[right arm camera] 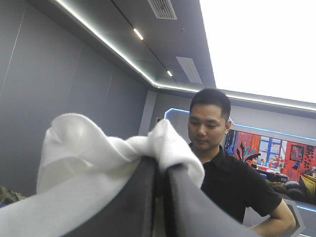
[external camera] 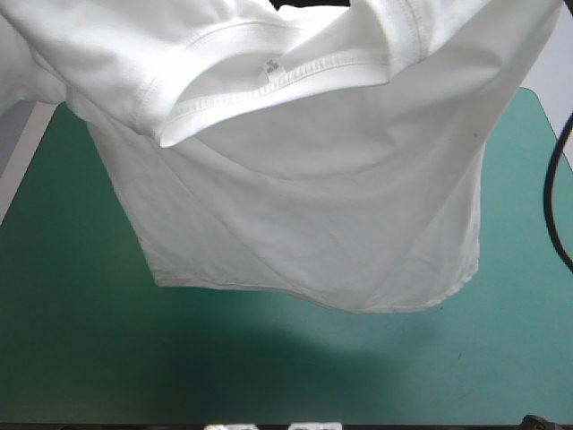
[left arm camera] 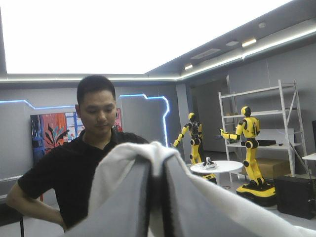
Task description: Fold the cloth
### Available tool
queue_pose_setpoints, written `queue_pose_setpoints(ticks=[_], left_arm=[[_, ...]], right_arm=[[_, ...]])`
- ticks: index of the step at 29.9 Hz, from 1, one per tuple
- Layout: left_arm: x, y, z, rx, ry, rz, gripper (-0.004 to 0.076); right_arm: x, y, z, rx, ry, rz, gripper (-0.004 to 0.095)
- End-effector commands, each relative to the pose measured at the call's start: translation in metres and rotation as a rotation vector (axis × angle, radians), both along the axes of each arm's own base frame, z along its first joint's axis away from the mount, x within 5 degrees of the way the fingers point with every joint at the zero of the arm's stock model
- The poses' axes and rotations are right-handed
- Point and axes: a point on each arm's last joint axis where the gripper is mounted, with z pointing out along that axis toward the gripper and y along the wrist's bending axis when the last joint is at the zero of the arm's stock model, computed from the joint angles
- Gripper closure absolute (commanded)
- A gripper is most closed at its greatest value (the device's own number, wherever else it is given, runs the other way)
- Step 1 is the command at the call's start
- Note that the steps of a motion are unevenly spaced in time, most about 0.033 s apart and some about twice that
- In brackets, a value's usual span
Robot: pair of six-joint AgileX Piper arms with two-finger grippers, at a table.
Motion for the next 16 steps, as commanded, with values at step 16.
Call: queue_pose_setpoints(ticks=[16], left_arm=[[0.179, -0.034, -0.097, 0.206, 0.612, 0.112, 0.0733]], right_arm=[[0.118, 0.044, -0.075, -0.074, 0.554, -0.359, 0.0925]])
